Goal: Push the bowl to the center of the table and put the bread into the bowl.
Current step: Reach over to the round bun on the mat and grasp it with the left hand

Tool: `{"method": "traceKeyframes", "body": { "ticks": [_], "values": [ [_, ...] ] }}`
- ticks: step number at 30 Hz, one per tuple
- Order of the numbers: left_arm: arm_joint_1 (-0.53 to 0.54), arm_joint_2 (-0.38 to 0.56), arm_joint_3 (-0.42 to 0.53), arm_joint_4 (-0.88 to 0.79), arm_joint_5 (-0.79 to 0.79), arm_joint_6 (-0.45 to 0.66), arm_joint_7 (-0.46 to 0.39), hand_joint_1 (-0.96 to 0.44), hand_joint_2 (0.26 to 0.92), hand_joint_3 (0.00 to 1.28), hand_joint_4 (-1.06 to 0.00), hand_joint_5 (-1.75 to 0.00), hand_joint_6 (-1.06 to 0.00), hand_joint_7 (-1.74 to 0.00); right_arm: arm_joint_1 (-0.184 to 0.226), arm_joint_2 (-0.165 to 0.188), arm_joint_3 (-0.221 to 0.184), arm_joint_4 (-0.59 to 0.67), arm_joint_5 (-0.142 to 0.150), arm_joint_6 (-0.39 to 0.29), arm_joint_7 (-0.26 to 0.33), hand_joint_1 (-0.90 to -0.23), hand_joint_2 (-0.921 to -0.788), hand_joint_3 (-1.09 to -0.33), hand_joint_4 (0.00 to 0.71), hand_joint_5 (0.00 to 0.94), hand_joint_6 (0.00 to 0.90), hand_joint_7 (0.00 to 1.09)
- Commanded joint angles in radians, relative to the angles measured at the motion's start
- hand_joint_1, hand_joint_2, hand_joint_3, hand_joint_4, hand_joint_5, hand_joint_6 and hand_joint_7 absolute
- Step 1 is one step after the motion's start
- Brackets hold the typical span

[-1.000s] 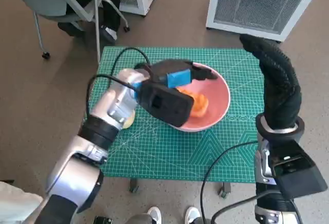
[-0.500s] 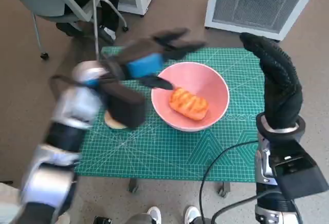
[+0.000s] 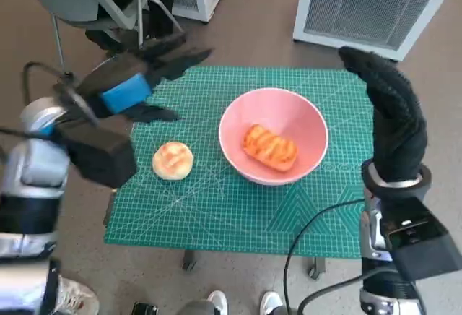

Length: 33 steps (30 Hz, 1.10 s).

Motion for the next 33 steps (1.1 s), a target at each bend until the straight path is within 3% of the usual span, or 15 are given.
{"method": "traceKeyframes", "body": {
  "ticks": [1,15,33],
  "values": [
    [0.056,0.023,0.001,-0.036,0.008,0.031,-0.01,-0.24,0.874,0.0,-0.15,-0.02,-0.28,-0.04,0.009,-0.006,0.003,0.02,0.006,0.009,0.015,-0.553,-0.921,-0.73,0.303,0.002,0.0,0.72],
    [0.124,0.001,-0.054,-0.034,0.027,0.156,-0.063,-0.17,0.879,0.0,-0.15,0.0,-0.28,-0.02,-0.009,-0.008,0.005,0.047,0.006,-0.008,0.03,-0.56,-0.921,-0.733,0.299,0.001,-0.001,0.72],
    [0.041,-0.092,-0.199,0.236,0.12,0.191,-0.081,-0.15,0.881,0.0,-0.14,0.0,-0.27,0.0,-0.009,-0.012,0.005,0.046,0.023,-0.014,0.055,-0.552,-0.921,-0.736,0.3,0.001,-0.001,0.72]
  ]
}}
